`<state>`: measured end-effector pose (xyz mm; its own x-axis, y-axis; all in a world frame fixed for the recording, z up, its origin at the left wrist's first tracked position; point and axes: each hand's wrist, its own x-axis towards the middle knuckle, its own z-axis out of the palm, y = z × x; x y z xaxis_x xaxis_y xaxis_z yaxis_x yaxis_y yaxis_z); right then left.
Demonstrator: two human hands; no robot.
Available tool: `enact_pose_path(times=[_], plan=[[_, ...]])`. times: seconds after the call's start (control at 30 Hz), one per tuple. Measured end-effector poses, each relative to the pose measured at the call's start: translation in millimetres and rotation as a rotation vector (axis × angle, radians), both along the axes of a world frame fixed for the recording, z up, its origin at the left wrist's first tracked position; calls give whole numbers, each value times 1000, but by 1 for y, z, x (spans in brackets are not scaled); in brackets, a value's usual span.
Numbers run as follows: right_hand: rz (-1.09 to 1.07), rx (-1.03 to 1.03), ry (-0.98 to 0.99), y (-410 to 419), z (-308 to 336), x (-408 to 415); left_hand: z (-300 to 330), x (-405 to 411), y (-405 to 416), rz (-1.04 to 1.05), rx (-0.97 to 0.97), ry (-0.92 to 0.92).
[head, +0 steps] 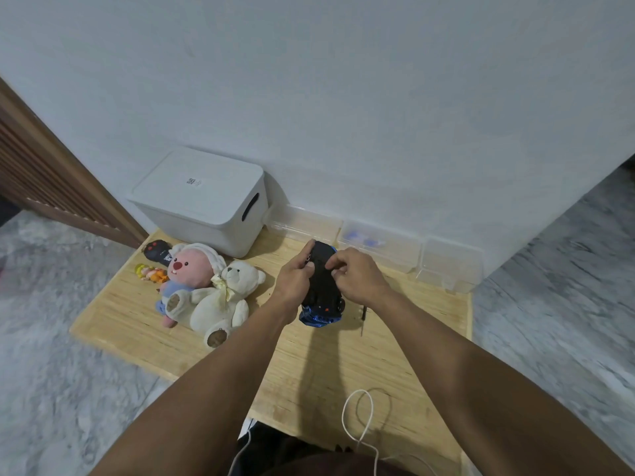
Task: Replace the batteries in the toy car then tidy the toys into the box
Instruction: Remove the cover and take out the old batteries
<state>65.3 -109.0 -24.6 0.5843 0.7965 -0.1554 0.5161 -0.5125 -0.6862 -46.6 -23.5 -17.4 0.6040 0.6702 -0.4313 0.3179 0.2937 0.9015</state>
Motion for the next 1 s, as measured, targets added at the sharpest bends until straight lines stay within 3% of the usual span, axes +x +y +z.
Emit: enact_pose_path(times=[0.27,0.63,0.77,0.9,1.0], plan=[[17,20,13,5,7,4,5,2,-2,-59,5,-14],[43,73,244,-3,15,12,-9,-5,-1,9,-30,53],[-262,153,327,-16,7,26,-12,-11,4,54,-68,45],[-614,-5,275,-43,-18,42,-16,-16,7,96,-160,30],[-748,-115,262,-63,-37,43,-12,-16,6,117,-223,15]])
